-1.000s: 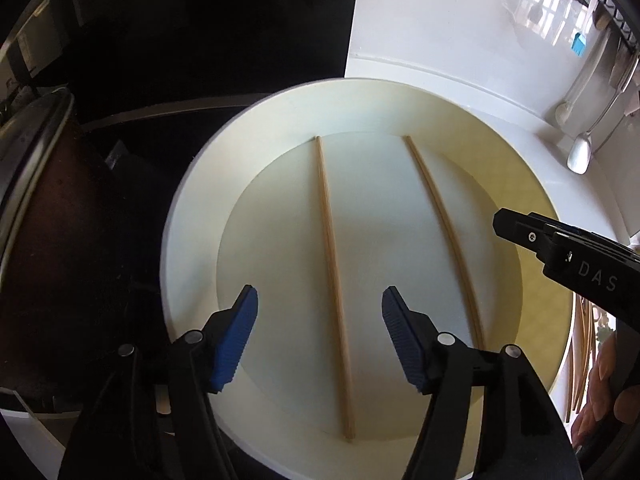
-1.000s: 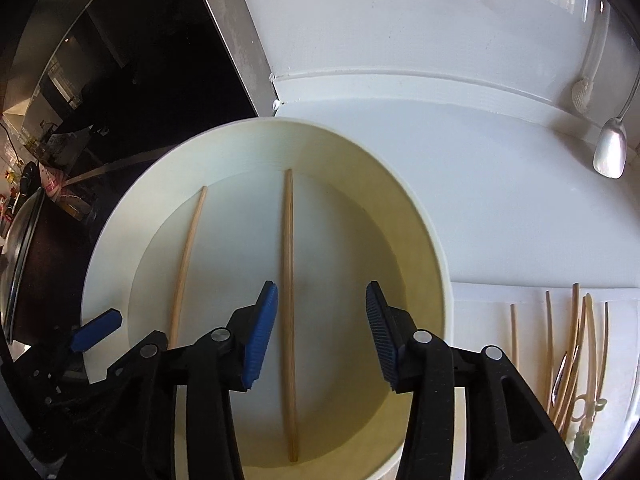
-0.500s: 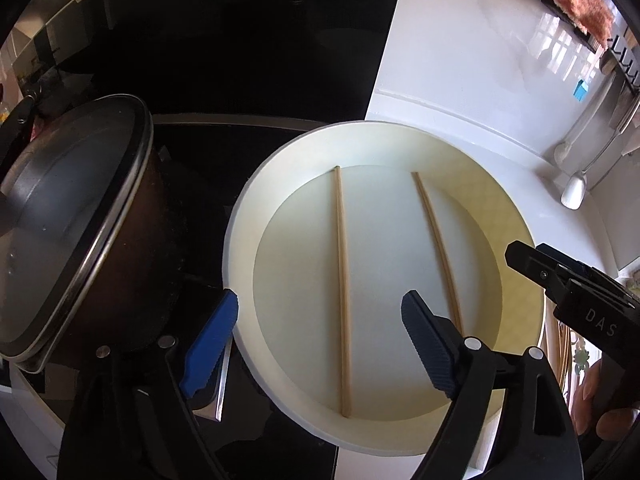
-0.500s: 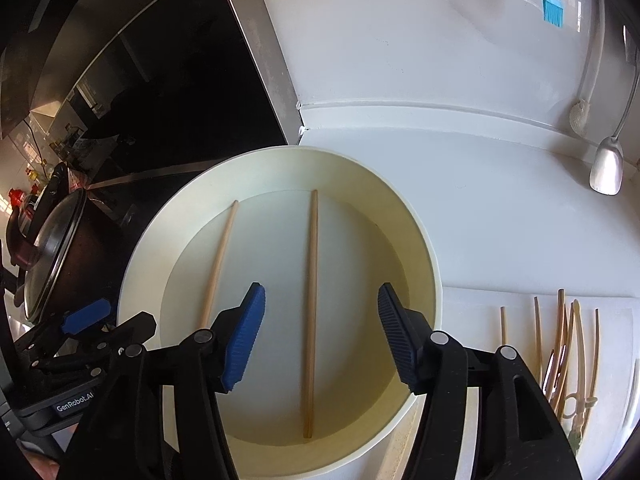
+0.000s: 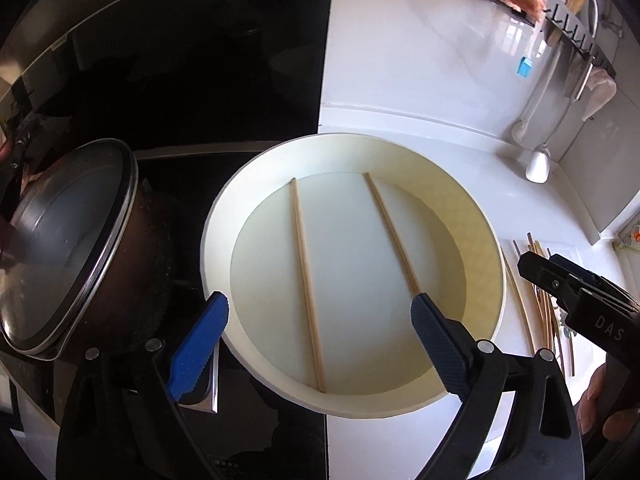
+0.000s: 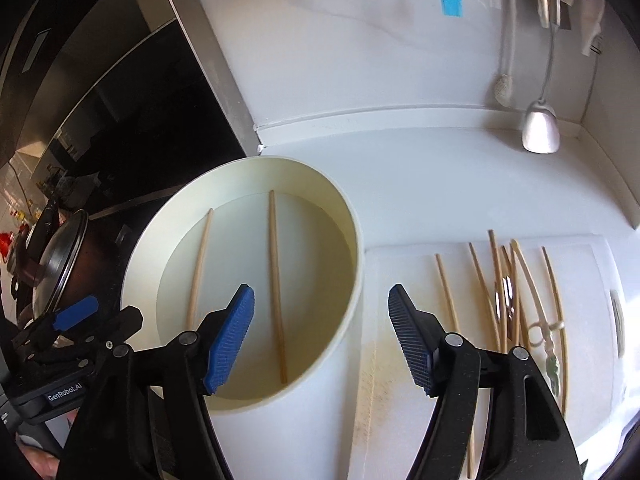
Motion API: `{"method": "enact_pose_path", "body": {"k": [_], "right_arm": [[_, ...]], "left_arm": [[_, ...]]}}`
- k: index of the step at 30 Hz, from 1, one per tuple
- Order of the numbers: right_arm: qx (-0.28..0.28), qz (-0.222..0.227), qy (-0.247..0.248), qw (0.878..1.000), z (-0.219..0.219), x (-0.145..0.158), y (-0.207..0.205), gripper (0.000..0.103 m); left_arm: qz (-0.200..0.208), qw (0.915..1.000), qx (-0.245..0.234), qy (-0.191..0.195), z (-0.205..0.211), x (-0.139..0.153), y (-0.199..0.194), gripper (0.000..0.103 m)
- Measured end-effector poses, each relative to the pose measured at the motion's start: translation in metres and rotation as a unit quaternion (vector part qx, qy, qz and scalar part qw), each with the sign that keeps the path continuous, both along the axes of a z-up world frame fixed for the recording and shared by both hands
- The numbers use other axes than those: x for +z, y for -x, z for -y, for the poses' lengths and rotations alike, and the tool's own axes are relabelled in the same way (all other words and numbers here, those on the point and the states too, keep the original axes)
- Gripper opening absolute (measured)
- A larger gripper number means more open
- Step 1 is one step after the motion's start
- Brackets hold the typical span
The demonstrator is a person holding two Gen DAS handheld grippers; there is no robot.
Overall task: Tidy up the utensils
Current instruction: 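Withdraw both grippers from the basin back over the cutting board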
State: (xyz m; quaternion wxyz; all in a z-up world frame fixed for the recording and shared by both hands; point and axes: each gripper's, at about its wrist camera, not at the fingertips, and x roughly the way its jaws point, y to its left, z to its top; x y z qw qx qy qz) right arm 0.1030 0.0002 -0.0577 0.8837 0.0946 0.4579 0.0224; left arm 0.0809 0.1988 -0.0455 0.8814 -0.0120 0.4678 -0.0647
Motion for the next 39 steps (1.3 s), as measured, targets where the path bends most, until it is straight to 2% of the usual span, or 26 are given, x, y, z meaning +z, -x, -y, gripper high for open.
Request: {"method": "enact_pose_path", "body": {"k": [9, 17, 22, 25, 27, 29, 33, 39], "right_arm": [[-0.090, -0.012, 0.005, 0.996, 0.065, 0.000, 0.061, 0.067], [-0.126, 0.003, 0.010, 0.992, 0.129, 0.012, 0.115, 0.067], [-0.114, 0.013, 0.009, 0.993, 0.179, 0.015, 0.149, 0.068], [-0.097, 0.021, 0.007, 0.995, 0.208, 0.017, 0.167, 0.070], [-0.087, 0.029, 0.010, 0.996, 0.226, 0.016, 0.176, 0.071], [-0.076, 0.029, 0.006, 0.997, 0.243, 0.013, 0.182, 0.071], [-0.071, 0.025, 0.002, 0.997, 0.270, 0.007, 0.188, 0.071], [-0.077, 0.019, -0.006, 0.997, 0.285, -0.006, 0.188, 0.071]], "left_arm": [[0.013, 0.9962, -0.081, 0.029, 0.068, 0.009, 0.009, 0.092], [0.009, 0.9934, -0.107, 0.038, 0.136, 0.009, 0.038, 0.094], [0.012, 0.9959, -0.083, 0.033, 0.180, 0.011, 0.064, 0.094], [-0.003, 0.9971, -0.061, 0.046, 0.200, 0.011, 0.080, 0.095], [-0.009, 0.9982, -0.042, 0.041, 0.213, 0.009, 0.090, 0.095], [-0.010, 0.9993, -0.023, 0.026, 0.225, 0.009, 0.099, 0.095], [-0.004, 0.9998, 0.004, 0.022, 0.241, 0.012, 0.115, 0.095], [0.006, 0.9999, 0.012, 0.002, 0.251, 0.009, 0.122, 0.095]]}}
